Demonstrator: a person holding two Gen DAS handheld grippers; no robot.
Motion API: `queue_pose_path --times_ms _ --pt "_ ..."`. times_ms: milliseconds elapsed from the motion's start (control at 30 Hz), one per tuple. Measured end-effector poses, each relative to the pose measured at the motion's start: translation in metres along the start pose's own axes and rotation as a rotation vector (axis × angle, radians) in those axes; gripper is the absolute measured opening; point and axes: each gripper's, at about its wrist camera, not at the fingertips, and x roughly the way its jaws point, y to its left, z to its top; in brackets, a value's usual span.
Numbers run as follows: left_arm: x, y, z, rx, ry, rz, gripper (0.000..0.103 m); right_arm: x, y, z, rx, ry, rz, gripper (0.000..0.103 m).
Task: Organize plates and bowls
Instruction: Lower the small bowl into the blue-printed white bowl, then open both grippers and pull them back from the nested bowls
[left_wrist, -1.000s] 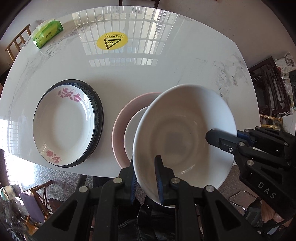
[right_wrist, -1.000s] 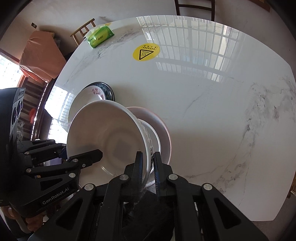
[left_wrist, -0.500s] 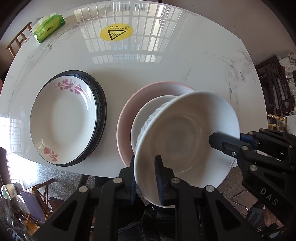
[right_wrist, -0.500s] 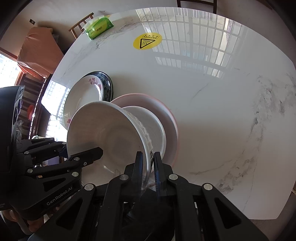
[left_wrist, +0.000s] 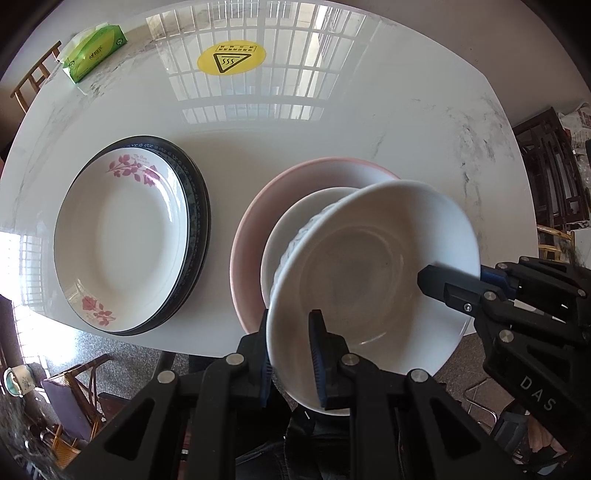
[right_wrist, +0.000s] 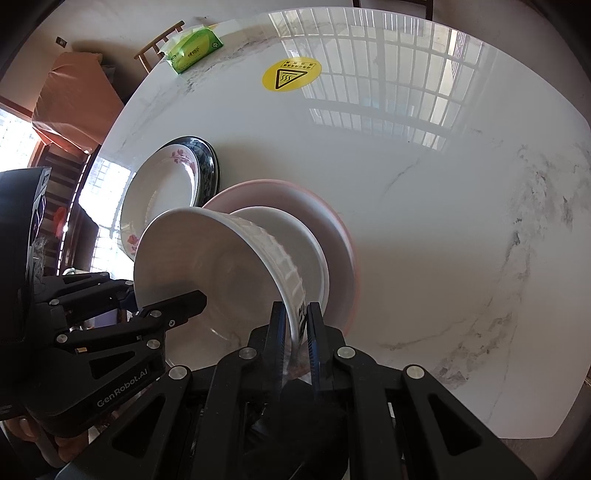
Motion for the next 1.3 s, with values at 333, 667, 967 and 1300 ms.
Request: queue_pose_path --times_ms 333,667,967,1300 --pt "0.000 -0.002 0.001 0.025 -0.024 0.015 0.018 0.004 -0.002 0.001 0.005 0.010 0.002 0.011" --pt "0.003 -0.005 0.000 0.061 -0.039 0.034 0.019 0.008 -0.006 0.003 0.018 0.015 0.004 0.011" --pt "-0.004 -0.007 -0.001 0.090 -0.069 0.036 0.028 0.008 -0.011 0.004 0.039 0.015 0.009 0.012" --pt "-0.052 0.028 -0.034 0.096 -0.370 -0.048 0.039 -0.032 -0.025 -0.015 0.053 -0.190 0.070 0.013"
